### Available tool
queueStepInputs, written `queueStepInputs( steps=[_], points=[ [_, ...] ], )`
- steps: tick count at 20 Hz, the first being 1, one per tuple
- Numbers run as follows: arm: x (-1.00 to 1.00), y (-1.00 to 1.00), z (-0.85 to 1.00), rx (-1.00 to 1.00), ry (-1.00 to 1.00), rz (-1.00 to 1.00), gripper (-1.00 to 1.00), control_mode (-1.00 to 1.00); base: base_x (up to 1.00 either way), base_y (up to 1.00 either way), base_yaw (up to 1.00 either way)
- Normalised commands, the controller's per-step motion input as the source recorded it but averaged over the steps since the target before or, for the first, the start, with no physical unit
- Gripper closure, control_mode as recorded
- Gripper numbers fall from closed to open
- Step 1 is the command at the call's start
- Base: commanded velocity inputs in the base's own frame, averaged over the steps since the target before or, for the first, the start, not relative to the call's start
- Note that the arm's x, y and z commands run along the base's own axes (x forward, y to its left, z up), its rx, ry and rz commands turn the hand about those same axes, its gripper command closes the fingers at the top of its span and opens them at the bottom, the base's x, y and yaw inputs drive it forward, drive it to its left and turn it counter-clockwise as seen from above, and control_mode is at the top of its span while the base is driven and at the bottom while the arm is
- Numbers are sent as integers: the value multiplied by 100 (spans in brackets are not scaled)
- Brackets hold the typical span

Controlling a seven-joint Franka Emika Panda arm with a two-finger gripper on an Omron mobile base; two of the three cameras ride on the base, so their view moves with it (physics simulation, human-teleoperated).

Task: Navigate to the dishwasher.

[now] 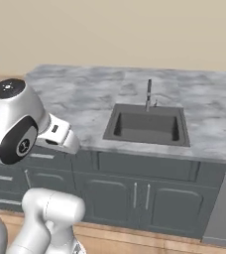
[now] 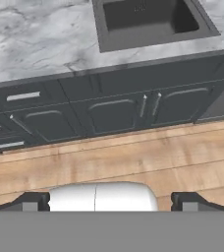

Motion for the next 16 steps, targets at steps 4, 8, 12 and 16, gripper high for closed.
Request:
queueStepInputs(
  steps=[4,8,12,16],
  points=[
    [0,0,0,0,0,0,-100,100,4,-100,-12],
    [0,0,0,0,0,0,-100,100,14,-100,-11],
    [0,0,0,0,0,0,-100,100,29,-100,-6],
    [0,0,0,0,0,0,-100,100,39,-100,-1]
  ],
)
